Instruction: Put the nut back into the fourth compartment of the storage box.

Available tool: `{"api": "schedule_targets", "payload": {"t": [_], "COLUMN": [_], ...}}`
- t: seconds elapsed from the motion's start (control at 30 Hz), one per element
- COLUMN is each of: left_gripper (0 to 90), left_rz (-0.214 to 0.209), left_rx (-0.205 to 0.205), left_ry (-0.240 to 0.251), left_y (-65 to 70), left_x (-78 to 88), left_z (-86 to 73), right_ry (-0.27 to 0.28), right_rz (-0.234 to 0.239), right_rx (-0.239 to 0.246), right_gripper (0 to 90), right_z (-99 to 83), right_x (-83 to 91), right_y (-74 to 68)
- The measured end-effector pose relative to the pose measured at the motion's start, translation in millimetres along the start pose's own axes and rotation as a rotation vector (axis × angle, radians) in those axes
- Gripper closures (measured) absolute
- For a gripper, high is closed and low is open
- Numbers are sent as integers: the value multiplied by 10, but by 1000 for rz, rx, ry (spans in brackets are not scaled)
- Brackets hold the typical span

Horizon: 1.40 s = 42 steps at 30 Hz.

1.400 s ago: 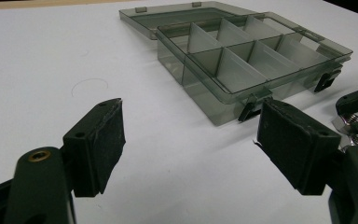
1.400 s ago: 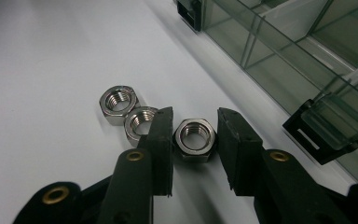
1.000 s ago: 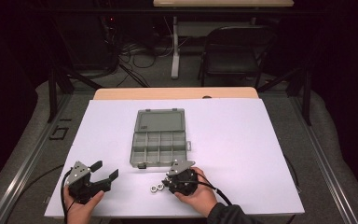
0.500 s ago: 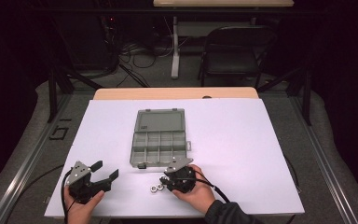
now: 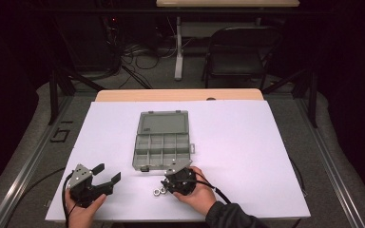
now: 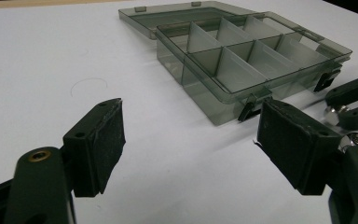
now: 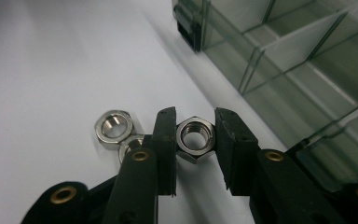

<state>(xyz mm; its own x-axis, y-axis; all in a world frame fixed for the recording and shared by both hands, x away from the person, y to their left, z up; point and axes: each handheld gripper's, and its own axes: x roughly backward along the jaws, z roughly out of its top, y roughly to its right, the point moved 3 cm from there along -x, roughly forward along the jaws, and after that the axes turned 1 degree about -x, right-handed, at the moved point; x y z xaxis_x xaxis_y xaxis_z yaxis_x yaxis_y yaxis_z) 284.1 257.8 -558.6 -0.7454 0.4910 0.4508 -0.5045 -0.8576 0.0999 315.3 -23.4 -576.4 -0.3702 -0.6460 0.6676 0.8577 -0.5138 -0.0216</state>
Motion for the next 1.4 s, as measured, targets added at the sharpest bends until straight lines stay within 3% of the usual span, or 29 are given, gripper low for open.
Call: {"api": "schedule_targets", "payload": {"t": [0.17,0.2,0.27,0.4,0.5,0.53,0.7,0.73,0.77,0.8,0.83,0.97,1.13,1.17,1.27,1.4], "left_gripper": [233,233,233,233,233,233,233,233,233,233,233,233,233,233,233,233], "left_rz": [1,0,-2,0,-1,0,-4,-5,-5,-6,-6,-9,-9,-8,-9,-11], "left_rx": [-1,-1,-1,-2,-2,0,0,0,1,2,3,3,2,1,-1,1], "left_ry": [0,1,0,-1,-2,-2,-5,-6,-5,-2,-1,-3,-5,-6,-7,-7], "left_y": [2,4,5,4,2,1,0,-1,-1,-2,-2,-4,-2,-1,-2,-3], "left_x": [0,-1,-1,-1,-2,-5,-3,-2,-3,-5,-6,-4,-7,-8,-10,-10], "left_z": [1,2,3,4,4,3,3,3,3,2,1,1,2,3,4,3], "right_ry": [42,52,54,39,36,28,11,41,35,-17,21,2,-22,-1,-38,-22], "right_rz": [-11,-36,-47,-121,-144,-171,-199,-210,-218,-217,-224,-255,-260,-262,-269,-277], "right_rx": [13,15,18,7,-60,-94,-155,-166,-169,-171,-178,-173,-178,-180,-178,-168], "right_gripper": [704,703,704,703,704,703,703,703,703,703,703,703,702,703,702,701], "right_z": [204,321,357,516,580,594,578,573,566,558,552,515,486,481,469,462], "right_x": [252,370,403,519,526,494,383,333,303,304,250,144,102,79,67,25], "right_y": [75,182,227,511,742,877,1065,1094,1116,1131,1147,1209,1249,1258,1274,1274]}}
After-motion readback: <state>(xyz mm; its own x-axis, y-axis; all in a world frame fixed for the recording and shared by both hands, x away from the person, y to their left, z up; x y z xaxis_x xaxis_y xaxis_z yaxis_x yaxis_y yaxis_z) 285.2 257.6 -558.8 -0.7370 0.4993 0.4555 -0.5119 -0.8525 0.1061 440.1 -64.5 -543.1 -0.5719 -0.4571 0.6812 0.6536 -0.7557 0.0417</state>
